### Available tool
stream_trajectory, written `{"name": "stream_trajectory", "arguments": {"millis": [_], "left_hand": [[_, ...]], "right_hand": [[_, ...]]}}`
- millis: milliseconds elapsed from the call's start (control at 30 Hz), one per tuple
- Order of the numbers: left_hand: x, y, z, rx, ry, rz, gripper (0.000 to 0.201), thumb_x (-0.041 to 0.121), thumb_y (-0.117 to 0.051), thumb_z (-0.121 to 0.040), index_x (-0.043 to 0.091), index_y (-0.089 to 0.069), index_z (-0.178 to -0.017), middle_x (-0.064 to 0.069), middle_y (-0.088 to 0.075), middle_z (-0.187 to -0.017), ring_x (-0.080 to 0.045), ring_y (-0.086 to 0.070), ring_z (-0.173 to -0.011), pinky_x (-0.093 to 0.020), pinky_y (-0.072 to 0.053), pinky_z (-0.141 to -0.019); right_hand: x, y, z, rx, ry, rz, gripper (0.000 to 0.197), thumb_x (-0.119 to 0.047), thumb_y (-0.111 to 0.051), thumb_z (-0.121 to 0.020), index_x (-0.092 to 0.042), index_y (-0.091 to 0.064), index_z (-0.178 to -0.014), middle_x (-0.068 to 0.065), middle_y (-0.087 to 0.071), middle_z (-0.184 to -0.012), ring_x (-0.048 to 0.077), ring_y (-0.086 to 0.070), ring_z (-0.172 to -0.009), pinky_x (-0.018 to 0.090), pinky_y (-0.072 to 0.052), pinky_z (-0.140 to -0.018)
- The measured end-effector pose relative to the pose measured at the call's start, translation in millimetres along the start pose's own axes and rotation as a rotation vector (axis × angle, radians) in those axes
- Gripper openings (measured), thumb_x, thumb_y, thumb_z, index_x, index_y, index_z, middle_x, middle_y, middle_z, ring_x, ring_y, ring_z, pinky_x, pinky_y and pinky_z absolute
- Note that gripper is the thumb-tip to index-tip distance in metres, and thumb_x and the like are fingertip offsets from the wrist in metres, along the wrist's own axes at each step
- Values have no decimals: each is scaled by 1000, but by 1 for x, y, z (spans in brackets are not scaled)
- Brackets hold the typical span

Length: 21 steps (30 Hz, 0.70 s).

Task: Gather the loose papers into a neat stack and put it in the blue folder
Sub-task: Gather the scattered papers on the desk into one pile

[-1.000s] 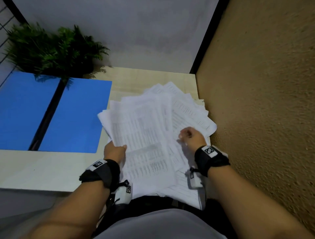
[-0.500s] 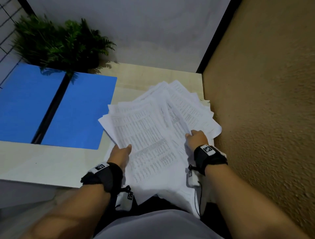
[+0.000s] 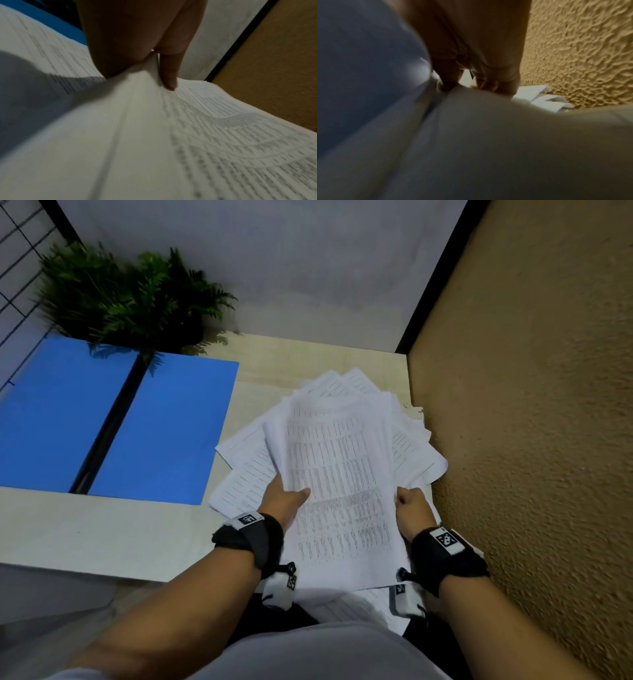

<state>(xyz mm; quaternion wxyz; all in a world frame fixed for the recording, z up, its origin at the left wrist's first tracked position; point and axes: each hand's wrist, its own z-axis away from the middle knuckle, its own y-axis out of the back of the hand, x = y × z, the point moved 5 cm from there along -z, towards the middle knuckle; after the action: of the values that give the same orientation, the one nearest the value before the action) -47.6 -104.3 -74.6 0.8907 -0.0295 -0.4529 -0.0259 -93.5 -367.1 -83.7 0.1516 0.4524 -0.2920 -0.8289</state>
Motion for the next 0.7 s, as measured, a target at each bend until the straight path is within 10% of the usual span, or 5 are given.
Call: {"name": "stream_trajectory", "arguments": {"millis": [100, 233, 433, 567, 700], "left_hand": [[5, -2, 6, -100, 5, 33, 53, 9, -75, -83, 20, -56, -132, 0, -69, -122, -19, -65, -112, -32, -52, -88], [3, 36, 6, 304, 75, -97, 38, 14, -64, -92, 2, -58, -127, -15, -66, -120, -33, -63, -109, -32, -47, -88], [-27, 108, 13, 596, 297, -102, 38, 22, -44, -98, 8, -52, -131, -20, -53, -140, -38, -49, -128, -37, -42, -106], [-42, 116, 22, 683, 302, -152, 70, 43, -72, -69, 7, -57, -127, -22, -54, -130, -44, -57, -114, -46, -49, -99], [-43, 105, 22, 629, 359, -111, 54, 35, -66, -87, 6, -54, -130, -19, -48, -138, -37, -50, -122, -24, -37, -86]], "right_hand": [[-1, -14, -3, -109, 26, 55, 26, -13, -42, -79, 3, -61, -72, 29, -63, -86, 24, -59, -70, 26, -45, -64], [-18, -5, -1, -19, 44, 111, 21, -25, -52, -90, -22, -72, -90, 11, -61, -103, 26, -58, -97, 27, -44, -82], [-46, -5, -6, 1, 71, 11, 35, -21, -60, -90, -21, -57, -126, -2, -57, -118, 20, -55, -114, 41, -45, -103], [-55, -22, 3, -91, 37, 112, 12, -17, -56, -92, -11, -65, -96, 0, -63, -97, 23, -62, -97, 27, -47, -82], [-43, -25, 14, -95, -83, 128, 14, -2, -48, -86, -2, -61, -81, 2, -66, -85, 23, -61, -83, 27, -49, -70]]}}
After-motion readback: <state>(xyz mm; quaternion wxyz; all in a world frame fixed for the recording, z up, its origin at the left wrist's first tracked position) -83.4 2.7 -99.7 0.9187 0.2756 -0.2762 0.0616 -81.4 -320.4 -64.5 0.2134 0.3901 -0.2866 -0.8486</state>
